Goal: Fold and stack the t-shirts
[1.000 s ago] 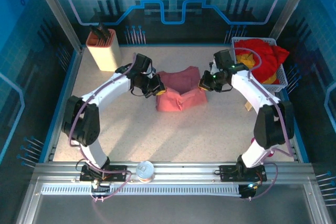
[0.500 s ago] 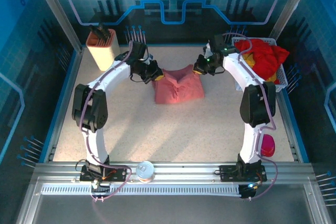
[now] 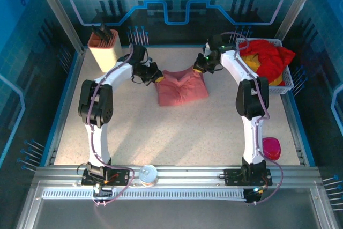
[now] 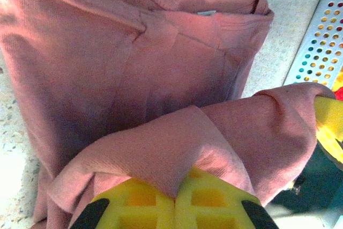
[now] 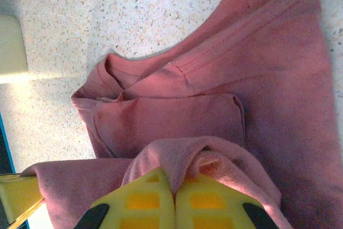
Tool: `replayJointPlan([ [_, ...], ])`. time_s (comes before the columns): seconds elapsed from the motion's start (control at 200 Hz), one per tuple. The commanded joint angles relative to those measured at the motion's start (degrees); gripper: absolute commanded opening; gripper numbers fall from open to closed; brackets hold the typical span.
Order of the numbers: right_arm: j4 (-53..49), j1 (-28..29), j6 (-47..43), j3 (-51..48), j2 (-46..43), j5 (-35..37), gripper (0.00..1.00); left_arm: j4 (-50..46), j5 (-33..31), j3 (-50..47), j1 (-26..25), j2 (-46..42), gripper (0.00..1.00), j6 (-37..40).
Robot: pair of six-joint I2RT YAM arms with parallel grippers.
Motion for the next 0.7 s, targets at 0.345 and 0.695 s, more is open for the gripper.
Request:
replayJointPlan([
  [0.345, 2.00, -1.54, 1.84, 11.87, 10.98, 0.65, 0.57, 8.92, 1.34, 2.81, 6.36, 7.65, 0.51, -3.34],
  [0.695, 10.73, -1.19, 0.56, -1.78, -2.20, 2.18, 0.93, 10.24, 0.72, -5.41, 8.77, -5.08, 0.60, -1.30],
])
